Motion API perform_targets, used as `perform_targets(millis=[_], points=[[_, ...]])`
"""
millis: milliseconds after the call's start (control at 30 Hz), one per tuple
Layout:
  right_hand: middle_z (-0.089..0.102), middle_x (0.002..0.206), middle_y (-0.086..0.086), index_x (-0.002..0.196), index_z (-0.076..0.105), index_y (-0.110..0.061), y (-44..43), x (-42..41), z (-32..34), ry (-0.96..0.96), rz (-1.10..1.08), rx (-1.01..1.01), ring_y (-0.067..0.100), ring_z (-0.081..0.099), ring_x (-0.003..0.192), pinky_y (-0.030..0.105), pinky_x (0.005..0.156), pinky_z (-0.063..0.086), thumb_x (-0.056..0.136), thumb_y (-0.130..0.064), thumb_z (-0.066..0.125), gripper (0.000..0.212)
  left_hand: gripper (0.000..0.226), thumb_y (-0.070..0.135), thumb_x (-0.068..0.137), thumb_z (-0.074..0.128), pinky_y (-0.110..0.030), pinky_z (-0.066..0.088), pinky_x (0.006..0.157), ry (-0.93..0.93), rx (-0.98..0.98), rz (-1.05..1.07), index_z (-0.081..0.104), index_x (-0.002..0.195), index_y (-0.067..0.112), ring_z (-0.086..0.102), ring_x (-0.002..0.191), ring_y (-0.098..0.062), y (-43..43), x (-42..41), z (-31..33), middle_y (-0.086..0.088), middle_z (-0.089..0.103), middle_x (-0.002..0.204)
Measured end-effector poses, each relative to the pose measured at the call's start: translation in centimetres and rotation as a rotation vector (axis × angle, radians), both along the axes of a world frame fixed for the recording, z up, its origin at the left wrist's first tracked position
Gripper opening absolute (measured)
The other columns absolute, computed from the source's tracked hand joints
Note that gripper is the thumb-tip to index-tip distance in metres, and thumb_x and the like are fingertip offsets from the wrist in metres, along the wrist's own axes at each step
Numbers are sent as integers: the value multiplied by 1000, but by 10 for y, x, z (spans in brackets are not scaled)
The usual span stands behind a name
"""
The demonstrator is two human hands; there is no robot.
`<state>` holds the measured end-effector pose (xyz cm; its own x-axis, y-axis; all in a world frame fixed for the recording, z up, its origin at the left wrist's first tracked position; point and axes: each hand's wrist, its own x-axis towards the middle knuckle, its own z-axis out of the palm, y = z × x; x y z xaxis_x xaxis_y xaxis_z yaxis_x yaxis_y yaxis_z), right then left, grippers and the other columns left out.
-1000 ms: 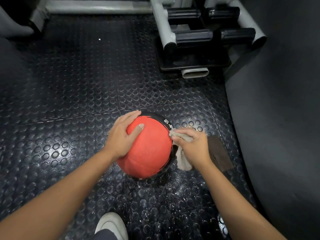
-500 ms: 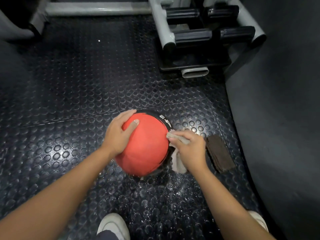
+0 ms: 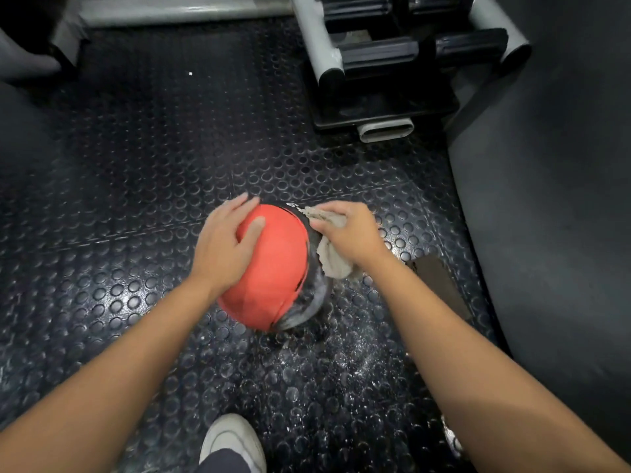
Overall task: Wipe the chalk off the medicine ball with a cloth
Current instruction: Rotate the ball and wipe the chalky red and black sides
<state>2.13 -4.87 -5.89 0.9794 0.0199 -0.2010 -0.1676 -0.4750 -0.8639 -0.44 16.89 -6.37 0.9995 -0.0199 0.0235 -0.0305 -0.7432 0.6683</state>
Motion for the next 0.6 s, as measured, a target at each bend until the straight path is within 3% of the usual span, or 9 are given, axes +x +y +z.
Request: perform_targets(millis=[100, 133, 233, 333, 467, 600], points=[[72, 102, -1, 100, 75, -19, 10, 16, 4, 9, 50, -63, 10, 62, 96, 5, 72, 40, 85, -19, 73, 15, 58, 62, 90, 33, -44, 25, 116, -31, 92, -81, 49, 140, 36, 32, 140, -15, -6, -2, 5, 10, 43, 149], [72, 103, 1, 98, 75, -19, 13, 19, 4, 12, 47, -85, 12, 62, 97, 7, 71, 40, 86, -19, 72, 12, 55, 60, 91, 34, -43, 26, 116, -26, 83, -54, 49, 139, 37, 33, 139, -14, -6, -2, 7, 11, 44, 148], [72, 103, -1, 92, 76, -23, 17, 13, 6, -12, -39, -97, 17, 60, 108, 23, 88, 45, 89, -22, 68, 9, 47, 54, 95, 39, -44, 28, 114, -3, 83, -18, 51, 138, 39, 34, 138, -13, -11, 5, 9, 11, 45, 147], [68, 102, -9, 101, 75, -22, 17, -30, 7, -81, -125, -87, 7, 59, 100, 11, 89, 43, 92, -23, 64, 13, 42, 50, 98, 42, -48, 28, 113, 40, 112, -10, 51, 138, 40, 33, 138, -15, -21, 14, 10, 12, 44, 148], [64, 101, -4, 101, 75, -18, 23, -94, -8, -277, -160, -140, 20, 59, 99, 34, 92, 50, 85, -3, 69, 22, 41, 48, 99, 43, -49, 29, 112, 69, 121, 17, 50, 138, 40, 33, 138, -16, -25, 18, 12, 13, 44, 147], [61, 94, -6, 98, 75, -13, 30, -54, 8, -230, -178, -131, 19, 59, 93, 25, 87, 47, 89, 0, 62, 21, 47, 54, 94, 39, -50, 31, 111, 37, 102, 17, 51, 138, 39, 35, 137, -17, -19, 9, 10, 12, 45, 146]])
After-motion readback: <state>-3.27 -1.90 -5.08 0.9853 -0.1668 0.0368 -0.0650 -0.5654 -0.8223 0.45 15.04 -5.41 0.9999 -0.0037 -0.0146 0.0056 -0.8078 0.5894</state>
